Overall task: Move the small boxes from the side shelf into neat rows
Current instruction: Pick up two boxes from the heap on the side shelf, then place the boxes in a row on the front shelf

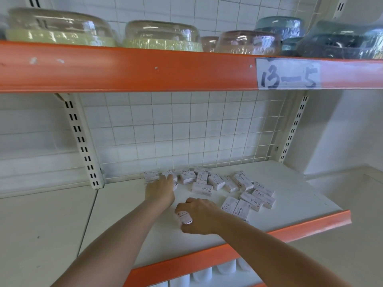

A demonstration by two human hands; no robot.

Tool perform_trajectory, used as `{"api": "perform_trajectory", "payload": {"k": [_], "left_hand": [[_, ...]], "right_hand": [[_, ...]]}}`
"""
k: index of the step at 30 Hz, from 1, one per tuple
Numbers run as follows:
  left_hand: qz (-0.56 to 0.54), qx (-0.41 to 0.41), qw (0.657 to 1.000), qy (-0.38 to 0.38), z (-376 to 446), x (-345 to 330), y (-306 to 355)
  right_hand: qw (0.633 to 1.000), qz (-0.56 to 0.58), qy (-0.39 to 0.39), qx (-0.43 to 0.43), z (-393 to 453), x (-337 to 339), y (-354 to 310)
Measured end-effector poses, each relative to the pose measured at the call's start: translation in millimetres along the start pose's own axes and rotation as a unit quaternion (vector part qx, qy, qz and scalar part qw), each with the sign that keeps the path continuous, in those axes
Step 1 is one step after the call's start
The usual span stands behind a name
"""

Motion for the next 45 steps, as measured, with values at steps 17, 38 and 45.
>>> {"api": "perform_trajectory", "payload": {"k": [17, 38, 45], "left_hand": [[0.008, 0.045, 0.998, 0.037, -66, 30, -91], [-0.002, 0.101, 0.994, 0.048, -177, 56, -298], [-0.018, 0.109, 0.993, 0.049, -221, 62, -374]], "right_hand": [[0.997, -0.045, 0.035, 0.05, 32, 5, -64], [0.994, -0.059, 0.039, 0.085, 80, -20, -263], [0.994, -0.057, 0.065, 0.073, 95, -34, -342]]}}
Point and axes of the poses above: each hand's wrist, its own z-axis towards the middle knuckle, its own x-axis out of the back of the hand, y = z × x, the point moved 5 cm from there along z, towards the middle knuckle, and after that the axes turned 6 degrees about y, right-handed, at the moved point
